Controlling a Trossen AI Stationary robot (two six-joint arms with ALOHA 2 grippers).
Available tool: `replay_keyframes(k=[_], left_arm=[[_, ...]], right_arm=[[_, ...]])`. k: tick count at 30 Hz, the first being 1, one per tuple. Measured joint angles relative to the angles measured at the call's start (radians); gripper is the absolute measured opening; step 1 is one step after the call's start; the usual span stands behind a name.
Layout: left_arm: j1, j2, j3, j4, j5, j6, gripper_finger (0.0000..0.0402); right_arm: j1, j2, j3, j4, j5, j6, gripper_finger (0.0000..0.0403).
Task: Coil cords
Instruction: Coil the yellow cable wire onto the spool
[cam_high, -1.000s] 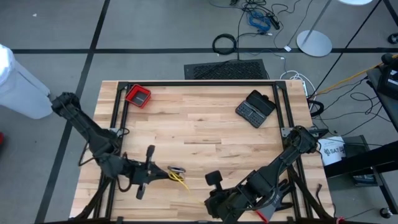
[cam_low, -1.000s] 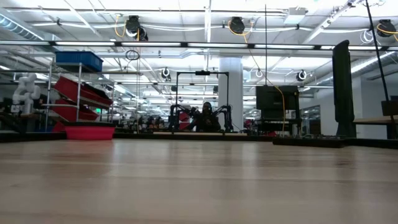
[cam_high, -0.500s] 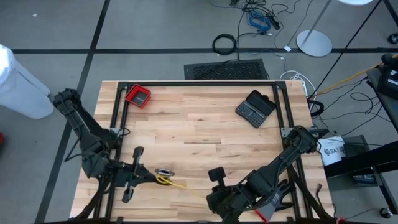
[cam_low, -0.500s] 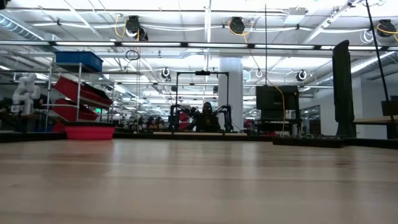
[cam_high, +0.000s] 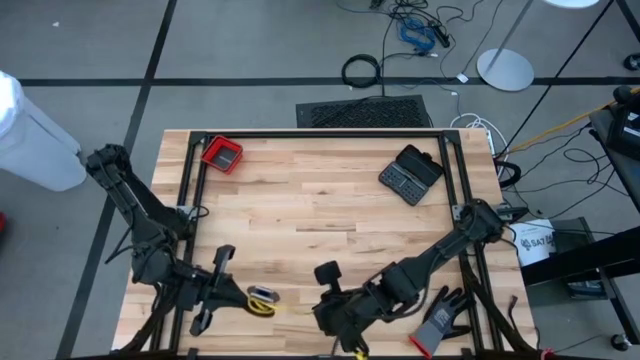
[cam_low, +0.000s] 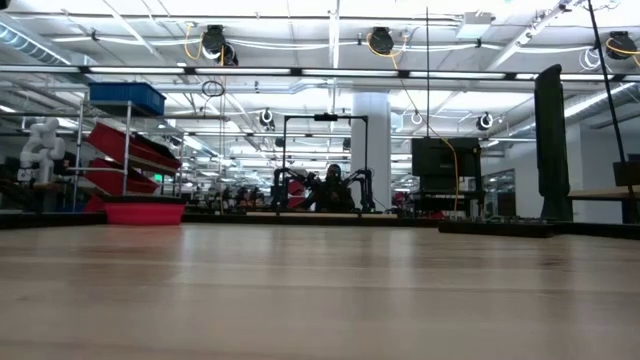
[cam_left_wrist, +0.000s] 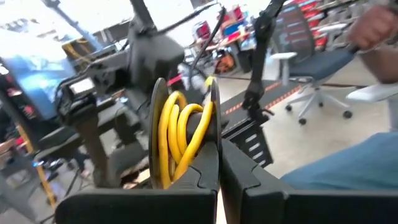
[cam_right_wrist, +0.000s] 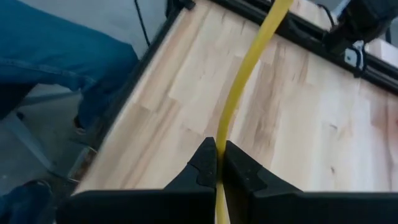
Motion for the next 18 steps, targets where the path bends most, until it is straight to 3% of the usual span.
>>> replay_keyframes(k=[9,18], left_arm=[[0.0,0.002,0.0,0.008,0.09,0.001,0.0],[0.014,0.05,0.0,0.054,0.092,0.027,0.0]], right_arm=[[-0.038,0.001,-0.029,0.075,0.0,-0.059,0.0],[-0.046,0.001,-0.029,0.108,0.001,-0.07,0.0005]])
